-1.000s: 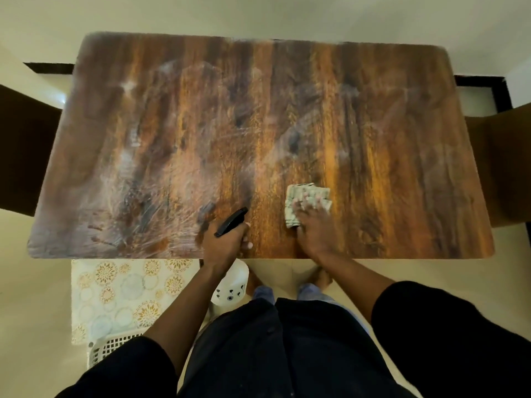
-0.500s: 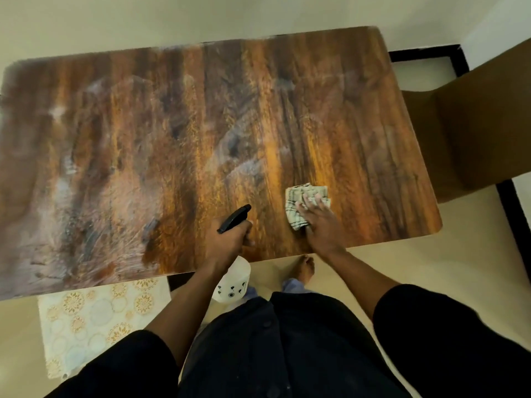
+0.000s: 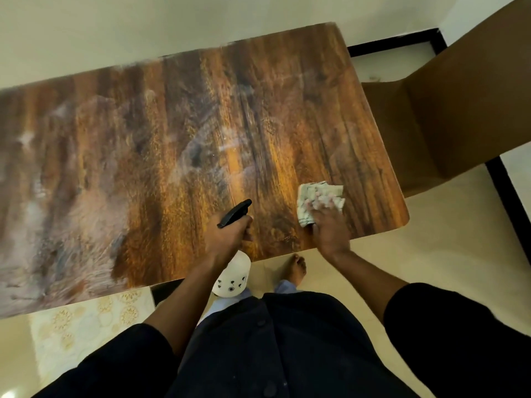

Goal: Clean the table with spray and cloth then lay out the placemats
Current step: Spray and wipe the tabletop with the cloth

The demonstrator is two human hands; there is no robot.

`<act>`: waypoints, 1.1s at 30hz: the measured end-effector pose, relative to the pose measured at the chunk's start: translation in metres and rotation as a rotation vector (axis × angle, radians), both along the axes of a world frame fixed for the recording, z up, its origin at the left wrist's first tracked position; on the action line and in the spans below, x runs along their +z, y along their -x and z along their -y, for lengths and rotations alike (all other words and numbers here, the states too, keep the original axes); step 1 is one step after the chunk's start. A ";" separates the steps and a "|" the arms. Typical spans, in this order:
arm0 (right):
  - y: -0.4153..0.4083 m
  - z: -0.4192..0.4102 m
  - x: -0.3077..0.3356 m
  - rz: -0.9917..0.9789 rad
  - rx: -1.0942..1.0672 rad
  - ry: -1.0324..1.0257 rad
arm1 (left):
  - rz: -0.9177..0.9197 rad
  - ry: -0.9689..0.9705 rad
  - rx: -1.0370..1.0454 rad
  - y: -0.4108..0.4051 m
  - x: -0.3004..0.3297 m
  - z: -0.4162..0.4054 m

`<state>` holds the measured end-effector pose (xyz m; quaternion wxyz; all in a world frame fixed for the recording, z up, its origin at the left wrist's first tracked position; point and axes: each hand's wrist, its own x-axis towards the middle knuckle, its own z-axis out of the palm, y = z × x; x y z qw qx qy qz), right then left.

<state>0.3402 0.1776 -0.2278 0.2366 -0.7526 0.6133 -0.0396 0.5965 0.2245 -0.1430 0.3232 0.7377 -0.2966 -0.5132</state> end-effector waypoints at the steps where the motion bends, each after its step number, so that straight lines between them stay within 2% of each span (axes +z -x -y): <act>1: -0.008 -0.007 -0.001 0.022 0.076 0.006 | 0.018 -0.003 -0.005 0.004 0.002 0.002; 6: -0.030 -0.030 -0.001 0.032 0.410 0.016 | 0.082 0.002 -0.044 0.021 0.006 0.008; 11: 0.000 -0.007 0.002 0.021 0.495 -0.051 | 0.060 -0.039 -0.097 0.035 0.009 0.027; 14: 0.035 -0.001 0.004 0.050 0.309 -0.017 | 0.039 -0.039 -0.127 0.045 0.010 0.039; 17: 0.083 0.000 0.006 0.062 -0.020 0.033 | 0.030 -0.046 -0.173 0.053 0.009 0.050; 20: 0.120 0.006 0.007 0.034 -0.294 -0.022 | 0.003 -0.037 -0.204 0.056 0.010 0.061; 25: 0.100 0.018 0.004 0.022 -0.571 -0.075 | -0.024 -0.035 -0.250 0.056 0.014 0.078; 28: 0.062 0.015 0.006 -0.006 -0.556 -0.098 | -0.048 -0.034 -0.263 0.053 0.014 0.085; 33: -0.012 0.002 0.018 0.012 -0.238 -0.147 | -0.084 -0.029 -0.287 0.046 0.010 0.093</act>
